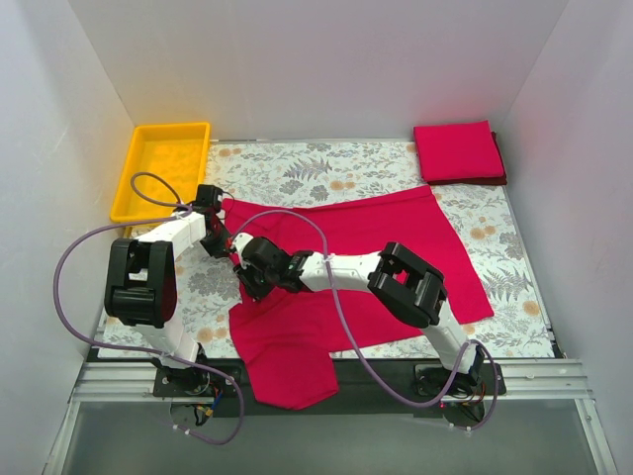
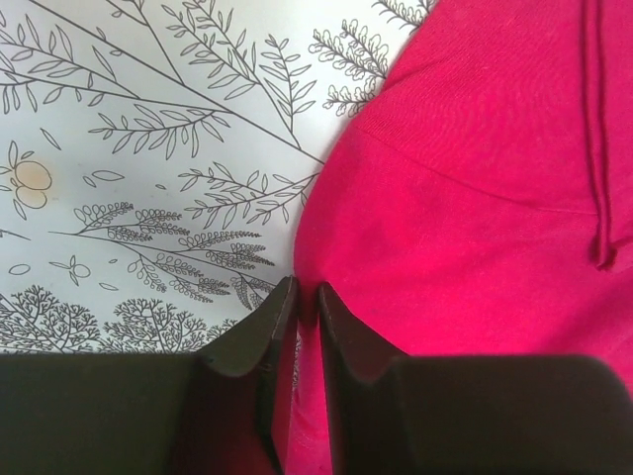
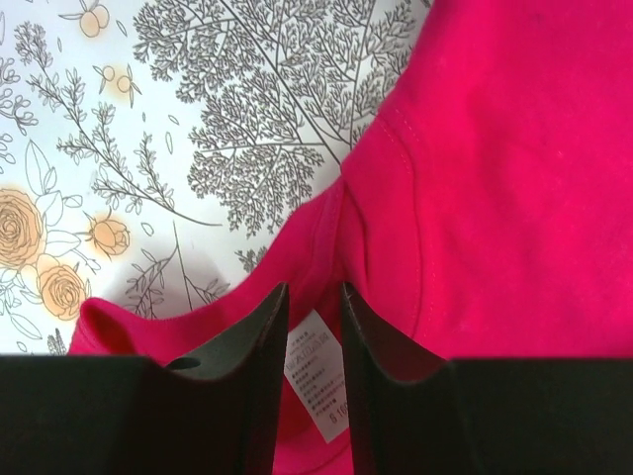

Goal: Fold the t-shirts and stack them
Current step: Flatten the tshirt out

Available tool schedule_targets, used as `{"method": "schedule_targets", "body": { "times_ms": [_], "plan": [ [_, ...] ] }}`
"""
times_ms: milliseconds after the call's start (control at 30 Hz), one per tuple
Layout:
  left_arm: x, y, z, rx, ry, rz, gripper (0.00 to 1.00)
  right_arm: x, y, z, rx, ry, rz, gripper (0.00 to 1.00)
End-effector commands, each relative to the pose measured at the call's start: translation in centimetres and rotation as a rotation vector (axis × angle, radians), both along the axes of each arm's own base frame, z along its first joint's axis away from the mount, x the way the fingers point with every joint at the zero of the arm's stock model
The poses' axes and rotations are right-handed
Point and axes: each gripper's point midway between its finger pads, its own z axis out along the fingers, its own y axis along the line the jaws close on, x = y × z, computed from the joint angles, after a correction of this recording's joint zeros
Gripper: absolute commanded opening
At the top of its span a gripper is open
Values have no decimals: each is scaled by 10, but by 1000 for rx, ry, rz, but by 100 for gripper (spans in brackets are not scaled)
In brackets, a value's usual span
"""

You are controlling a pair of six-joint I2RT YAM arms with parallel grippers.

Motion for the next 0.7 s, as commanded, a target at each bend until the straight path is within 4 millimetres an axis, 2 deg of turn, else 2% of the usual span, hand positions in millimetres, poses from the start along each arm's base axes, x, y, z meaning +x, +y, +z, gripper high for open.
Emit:
{"method": "schedule_targets", "body": {
  "times_ms": [0,133,267,333,367,467,500,600,667],
  "plan": [
    [10,0,8,8,-34,-15,12,3,16,5,40,-13,0,34],
    [12,6,14,41,-22,-12,7,1,14,-5,22,-3,0,34],
    [18,16,28,101,-20,-3,7,-2,14,0,30,1,8,33],
    [21,20,37,122,-24,4,7,-2,14,-4,27,5,7,24],
    [23,20,41,127,-28,3,7,-2,14,-6,23,8,4,17],
    [26,25,50,159,-20,0,7,-5,9,-11,11,19,-1,1],
    [26,27,52,171,-16,-2,8,-5,8,-11,10,18,0,1],
    [30,34,63,212,-17,-6,8,-19,14,12,84,43,74,1],
    [34,34,70,217,-21,-15,8,-28,24,49,205,36,140,1]
  ]
}}
